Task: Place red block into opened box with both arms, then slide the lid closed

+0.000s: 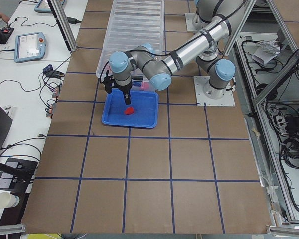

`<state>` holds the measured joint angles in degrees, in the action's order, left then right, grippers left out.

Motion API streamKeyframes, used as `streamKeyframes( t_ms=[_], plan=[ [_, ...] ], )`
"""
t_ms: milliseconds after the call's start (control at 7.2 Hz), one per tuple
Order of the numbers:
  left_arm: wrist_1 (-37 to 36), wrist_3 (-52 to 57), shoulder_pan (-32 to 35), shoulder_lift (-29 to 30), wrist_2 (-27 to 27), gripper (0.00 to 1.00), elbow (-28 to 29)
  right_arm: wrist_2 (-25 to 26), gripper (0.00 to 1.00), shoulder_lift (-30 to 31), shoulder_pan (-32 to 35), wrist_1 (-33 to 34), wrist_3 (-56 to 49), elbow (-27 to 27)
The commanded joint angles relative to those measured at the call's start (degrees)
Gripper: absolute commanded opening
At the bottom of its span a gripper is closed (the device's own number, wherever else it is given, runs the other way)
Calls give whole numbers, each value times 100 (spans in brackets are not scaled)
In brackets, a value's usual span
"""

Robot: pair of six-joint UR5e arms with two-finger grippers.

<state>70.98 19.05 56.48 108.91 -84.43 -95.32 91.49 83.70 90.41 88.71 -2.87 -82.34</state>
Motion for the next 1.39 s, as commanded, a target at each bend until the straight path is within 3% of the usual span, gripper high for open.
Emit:
streamKeyframes(
  t_ms=[0,139,694,833,972,1111,1250],
  plan=[
    [-801,-951,-6,383,-21,100,-240,18,100,15,135,-20,146,-36],
    [-1144,-991,-6,524,-21,100,-311,-60,100,15,126,-3,155,-28],
    [-1359,-1589,56,965,-21,98,-442,-44,100,24,126,-73,296,16],
    [-1350,-1624,99,922,-38,70,-556,-61,100,15,135,-21,296,-1],
    [-1350,-1598,135,965,-47,34,-592,-52,100,24,135,-20,304,-10],
    [-1341,-1580,135,965,-56,13,-584,-35,100,15,135,-29,296,-28],
    [-1202,-1580,170,791,-64,0,-627,-35,100,24,135,-38,296,-19]
  ],
)
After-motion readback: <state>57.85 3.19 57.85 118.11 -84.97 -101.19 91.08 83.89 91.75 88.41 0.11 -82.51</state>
